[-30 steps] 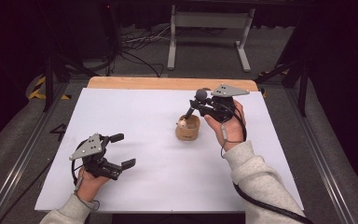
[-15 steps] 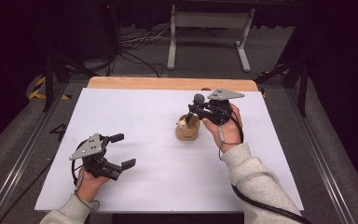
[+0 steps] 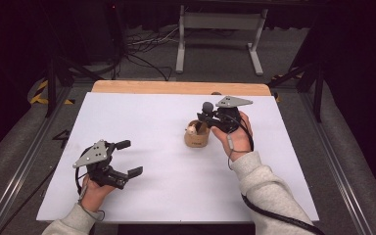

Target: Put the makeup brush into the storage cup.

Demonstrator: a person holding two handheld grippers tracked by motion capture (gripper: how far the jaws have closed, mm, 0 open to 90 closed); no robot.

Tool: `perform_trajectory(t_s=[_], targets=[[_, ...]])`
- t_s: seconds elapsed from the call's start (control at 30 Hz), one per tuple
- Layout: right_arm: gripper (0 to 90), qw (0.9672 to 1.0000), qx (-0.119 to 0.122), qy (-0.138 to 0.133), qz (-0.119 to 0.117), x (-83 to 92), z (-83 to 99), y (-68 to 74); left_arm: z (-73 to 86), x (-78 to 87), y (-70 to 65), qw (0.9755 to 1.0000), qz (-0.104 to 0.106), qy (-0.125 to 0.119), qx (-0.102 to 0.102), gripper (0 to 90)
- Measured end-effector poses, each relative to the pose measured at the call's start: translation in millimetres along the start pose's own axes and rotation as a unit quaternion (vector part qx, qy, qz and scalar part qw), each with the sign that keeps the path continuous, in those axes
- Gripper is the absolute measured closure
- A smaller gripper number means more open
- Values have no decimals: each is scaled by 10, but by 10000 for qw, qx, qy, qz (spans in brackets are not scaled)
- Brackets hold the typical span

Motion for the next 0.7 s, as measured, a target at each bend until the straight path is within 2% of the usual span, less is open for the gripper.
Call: perform_trajectory(t_s=[0.03, 0.1, 0.27, 0.47, 0.7], targets=[[692, 10000, 15, -1, -54, 3, -1, 3, -1, -2, -6, 10000, 9, 2, 5, 0], [524, 9998, 59, -196, -43, 25, -44, -9, 0, -2, -5, 10000, 15, -2, 5, 0], [323, 9980, 161, -610, 41, 137, -121, -65, 1, 12, -11, 10000, 12, -16, 22, 0], [246, 9971, 219, -714, 144, 305, -120, -101, 1, 34, 1, 10000, -22, -19, 24, 0], [200, 9937, 343, -1066, 105, 694, -115, -78, -7, 51, -9, 10000, -9, -55, 60, 0]])
Point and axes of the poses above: each handheld gripper's, and its own axes: x roughly backward along the jaws, z roughly out of its underside, y roughly to its left, the point moved 7 cm from there along -x, roughly forward along the jaws, and after that the axes turned 5 degrees about x, right-handed, at the moved point
